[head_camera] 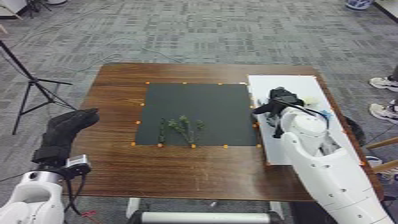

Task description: Arrange flowers

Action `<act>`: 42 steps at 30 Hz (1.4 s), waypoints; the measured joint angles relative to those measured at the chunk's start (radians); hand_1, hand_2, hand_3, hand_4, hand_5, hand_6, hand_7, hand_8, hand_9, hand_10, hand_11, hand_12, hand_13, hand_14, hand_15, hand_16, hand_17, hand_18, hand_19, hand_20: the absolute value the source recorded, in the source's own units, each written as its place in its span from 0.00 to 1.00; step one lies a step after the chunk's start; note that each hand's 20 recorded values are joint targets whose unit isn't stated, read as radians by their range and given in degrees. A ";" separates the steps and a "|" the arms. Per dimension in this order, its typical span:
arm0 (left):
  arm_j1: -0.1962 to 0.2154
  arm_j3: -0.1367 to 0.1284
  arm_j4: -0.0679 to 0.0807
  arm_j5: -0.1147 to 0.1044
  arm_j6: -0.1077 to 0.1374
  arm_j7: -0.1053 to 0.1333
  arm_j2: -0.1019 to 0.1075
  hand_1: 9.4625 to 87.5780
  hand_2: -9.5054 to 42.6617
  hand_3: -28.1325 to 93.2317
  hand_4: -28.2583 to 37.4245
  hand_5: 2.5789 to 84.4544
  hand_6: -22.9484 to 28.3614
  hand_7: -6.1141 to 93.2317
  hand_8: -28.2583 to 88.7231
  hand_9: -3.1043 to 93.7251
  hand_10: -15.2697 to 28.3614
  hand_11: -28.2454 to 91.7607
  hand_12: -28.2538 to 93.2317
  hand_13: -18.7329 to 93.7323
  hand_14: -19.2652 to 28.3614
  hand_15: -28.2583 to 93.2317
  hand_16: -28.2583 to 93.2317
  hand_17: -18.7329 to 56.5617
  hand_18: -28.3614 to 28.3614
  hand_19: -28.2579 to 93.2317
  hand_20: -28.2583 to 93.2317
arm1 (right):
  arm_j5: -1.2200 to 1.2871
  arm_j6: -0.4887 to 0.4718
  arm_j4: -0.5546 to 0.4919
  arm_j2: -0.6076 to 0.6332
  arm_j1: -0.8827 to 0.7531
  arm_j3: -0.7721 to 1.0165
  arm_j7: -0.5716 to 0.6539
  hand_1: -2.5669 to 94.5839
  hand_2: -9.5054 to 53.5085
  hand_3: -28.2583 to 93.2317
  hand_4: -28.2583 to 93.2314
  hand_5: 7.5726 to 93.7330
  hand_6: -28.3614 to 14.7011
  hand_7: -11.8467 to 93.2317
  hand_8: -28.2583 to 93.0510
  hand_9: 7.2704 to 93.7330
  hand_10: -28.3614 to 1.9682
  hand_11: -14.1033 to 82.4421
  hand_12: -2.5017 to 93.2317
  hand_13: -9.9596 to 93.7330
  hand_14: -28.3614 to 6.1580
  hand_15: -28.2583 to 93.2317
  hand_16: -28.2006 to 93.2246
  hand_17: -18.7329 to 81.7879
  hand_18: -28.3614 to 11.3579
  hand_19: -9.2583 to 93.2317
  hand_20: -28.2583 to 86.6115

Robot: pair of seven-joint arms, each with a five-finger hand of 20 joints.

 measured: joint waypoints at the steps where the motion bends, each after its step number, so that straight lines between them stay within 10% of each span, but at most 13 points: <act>1: 0.000 0.000 0.000 0.000 0.000 0.000 0.000 0.26 0.16 0.79 0.15 0.63 0.50 0.24 0.17 0.59 0.68 0.41 0.33 0.54 0.76 0.39 0.22 0.36 0.69 0.27 0.38 | 0.000 0.000 0.000 0.000 0.002 -0.005 0.005 0.44 0.00 0.71 0.10 0.68 0.48 0.49 0.22 0.83 0.39 0.59 0.41 0.98 0.75 0.73 0.54 0.89 0.46 1.00 0.73; 5: -0.001 0.000 0.000 0.000 -0.001 -0.002 0.000 0.26 0.17 0.79 0.15 0.63 0.50 0.24 0.17 0.59 0.68 0.41 0.33 0.54 0.76 0.39 0.22 0.36 0.69 0.27 0.38 | 0.001 0.004 0.000 0.001 0.008 -0.024 0.034 0.59 0.00 0.62 0.13 0.67 0.56 0.48 0.47 0.84 0.41 0.59 0.41 0.99 0.76 0.72 0.54 0.90 0.49 1.00 0.72; 23: 0.001 0.000 0.000 -0.001 -0.001 -0.001 -0.001 0.26 0.16 0.79 0.15 0.63 0.50 0.24 0.17 0.59 0.68 0.41 0.33 0.54 0.76 0.40 0.22 0.36 0.69 0.27 0.38 | 0.205 -0.038 -0.038 -0.005 0.017 0.004 0.090 0.63 0.02 0.69 0.13 0.77 0.61 0.48 0.47 0.92 0.50 0.61 0.43 1.00 0.78 0.77 0.49 0.94 0.49 1.00 0.71; 42: 0.017 -0.015 -0.011 -0.002 -0.001 -0.003 0.000 0.27 0.16 0.79 0.16 0.63 0.50 0.24 0.17 0.59 0.68 0.41 0.33 0.54 0.76 0.40 0.22 0.36 0.69 0.27 0.38 | 0.271 0.038 -0.316 0.004 -0.078 0.078 0.092 0.62 0.00 0.72 0.13 0.79 0.61 0.46 0.48 0.93 0.52 0.61 0.43 1.00 0.79 0.78 0.47 0.95 0.50 1.00 0.73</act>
